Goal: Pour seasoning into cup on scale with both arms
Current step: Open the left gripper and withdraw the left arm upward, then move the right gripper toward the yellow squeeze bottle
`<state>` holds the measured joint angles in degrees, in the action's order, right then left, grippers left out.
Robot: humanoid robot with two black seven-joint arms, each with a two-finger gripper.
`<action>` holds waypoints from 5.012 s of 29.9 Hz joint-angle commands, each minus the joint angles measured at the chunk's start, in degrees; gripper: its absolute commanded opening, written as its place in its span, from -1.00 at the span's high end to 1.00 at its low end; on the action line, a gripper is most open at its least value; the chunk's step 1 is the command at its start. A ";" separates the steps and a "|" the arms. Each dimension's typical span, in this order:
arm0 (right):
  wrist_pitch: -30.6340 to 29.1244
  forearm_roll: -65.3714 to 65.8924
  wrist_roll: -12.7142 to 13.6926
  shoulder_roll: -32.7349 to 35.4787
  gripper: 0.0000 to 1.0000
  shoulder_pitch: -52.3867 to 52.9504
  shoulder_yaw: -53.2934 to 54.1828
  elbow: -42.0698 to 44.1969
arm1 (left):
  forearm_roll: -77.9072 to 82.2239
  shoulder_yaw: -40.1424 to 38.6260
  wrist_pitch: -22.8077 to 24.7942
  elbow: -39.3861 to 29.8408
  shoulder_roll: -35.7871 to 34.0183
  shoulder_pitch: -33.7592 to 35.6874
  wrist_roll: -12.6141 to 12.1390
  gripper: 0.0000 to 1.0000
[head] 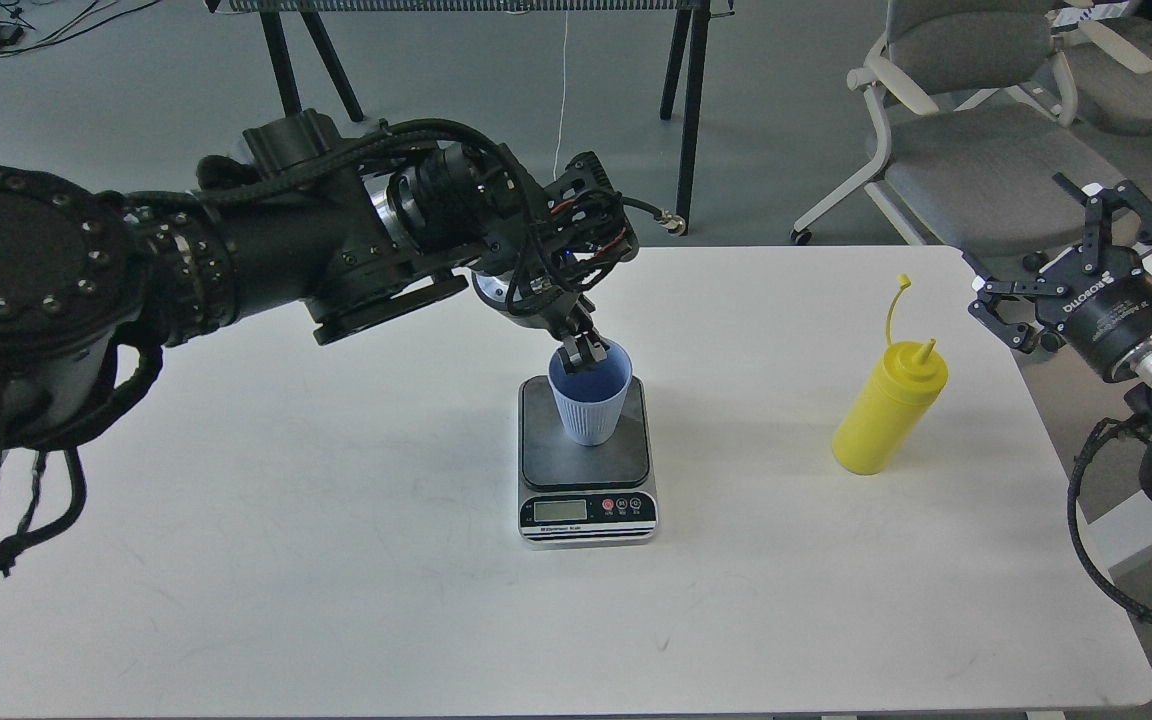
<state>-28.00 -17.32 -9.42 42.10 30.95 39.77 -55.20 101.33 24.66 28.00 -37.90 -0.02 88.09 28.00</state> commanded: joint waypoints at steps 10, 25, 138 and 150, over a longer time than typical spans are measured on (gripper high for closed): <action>0.00 -0.17 -0.42 0.52 -0.99 0.34 4.79 -1.05 | -25.64 -1.11 0.00 2.04 -6.83 4.46 0.00 -0.46; 0.00 -0.09 -0.25 0.79 -0.99 0.78 4.62 -0.96 | -50.17 -18.84 0.00 1.95 -26.25 -2.13 0.00 -0.62; 0.00 -21.62 -1.56 -14.50 -0.99 -25.86 4.35 -8.79 | -62.31 -39.51 0.00 2.04 -35.23 -33.07 0.00 -0.74; 0.00 -20.48 -1.56 -18.19 -0.99 -21.81 4.35 -2.82 | -62.31 -39.60 0.00 2.13 -35.14 -33.16 0.00 -0.74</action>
<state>-28.00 -37.85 -10.98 24.72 8.14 44.14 -59.75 39.02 -14.85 28.00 -35.84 -35.18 54.94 28.00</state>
